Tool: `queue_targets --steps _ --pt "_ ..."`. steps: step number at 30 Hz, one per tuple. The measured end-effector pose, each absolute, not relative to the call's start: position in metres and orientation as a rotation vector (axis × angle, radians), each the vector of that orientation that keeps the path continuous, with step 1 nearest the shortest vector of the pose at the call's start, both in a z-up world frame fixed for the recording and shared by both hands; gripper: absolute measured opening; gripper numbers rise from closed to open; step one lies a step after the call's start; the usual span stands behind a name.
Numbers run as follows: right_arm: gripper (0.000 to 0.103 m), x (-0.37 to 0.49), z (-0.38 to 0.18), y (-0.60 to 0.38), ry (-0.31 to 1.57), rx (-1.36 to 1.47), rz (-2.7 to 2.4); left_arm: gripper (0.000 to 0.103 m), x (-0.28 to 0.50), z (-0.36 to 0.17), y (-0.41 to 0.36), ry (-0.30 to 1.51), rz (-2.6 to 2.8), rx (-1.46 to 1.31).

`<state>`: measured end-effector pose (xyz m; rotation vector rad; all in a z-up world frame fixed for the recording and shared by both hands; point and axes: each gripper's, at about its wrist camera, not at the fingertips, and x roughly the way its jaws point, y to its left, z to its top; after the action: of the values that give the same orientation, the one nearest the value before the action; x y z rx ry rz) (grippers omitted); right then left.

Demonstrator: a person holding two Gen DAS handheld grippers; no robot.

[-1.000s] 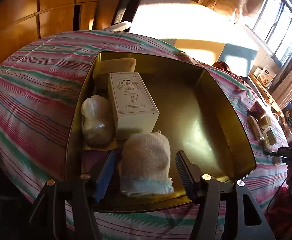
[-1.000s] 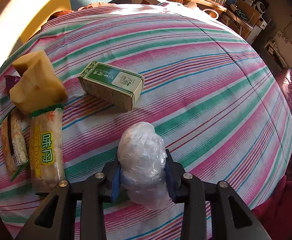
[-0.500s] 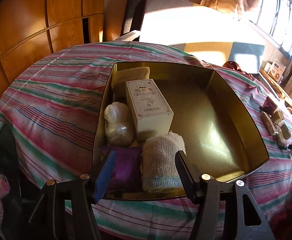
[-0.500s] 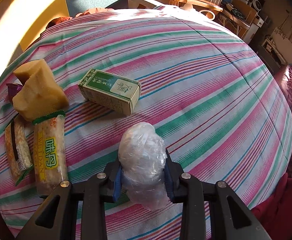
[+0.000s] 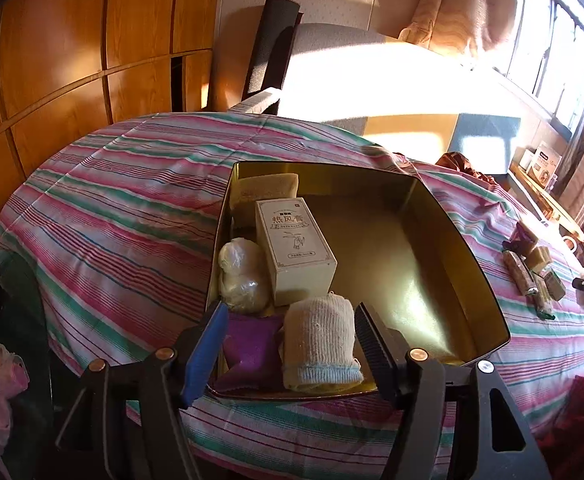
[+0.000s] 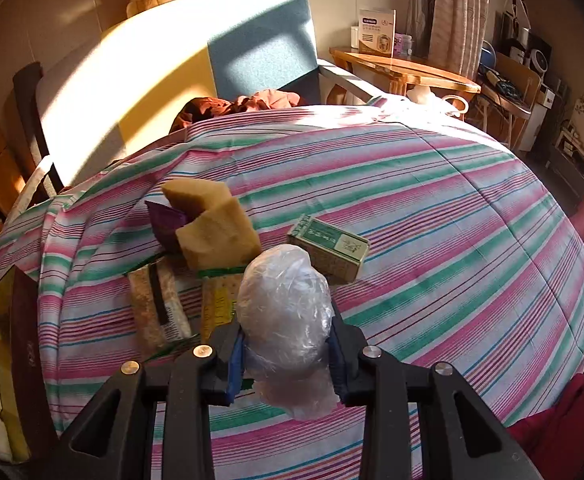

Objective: Organize objects
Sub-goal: 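Carry the plastic bundle into the gold tray and open the right tool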

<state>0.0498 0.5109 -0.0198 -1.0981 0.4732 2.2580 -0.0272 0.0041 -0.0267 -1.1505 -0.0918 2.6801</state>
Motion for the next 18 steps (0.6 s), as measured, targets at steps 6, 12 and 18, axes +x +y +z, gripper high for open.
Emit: queue_targets --steps 6,12,18 --pt "0.034 0.019 0.014 0.418 0.371 -1.123 2.537 0.069 -0.026 -0.022 -0.013 -0.155 2.716 -1.134" --pt "0.034 -0.014 0.026 0.309 0.295 -1.262 2.802 0.070 -0.023 -0.022 -0.031 -0.189 2.755 -1.136" --pt "0.034 -0.046 -0.009 0.210 0.185 -1.514 2.888 0.071 -0.021 -0.021 -0.046 -0.229 2.779 -1.133"
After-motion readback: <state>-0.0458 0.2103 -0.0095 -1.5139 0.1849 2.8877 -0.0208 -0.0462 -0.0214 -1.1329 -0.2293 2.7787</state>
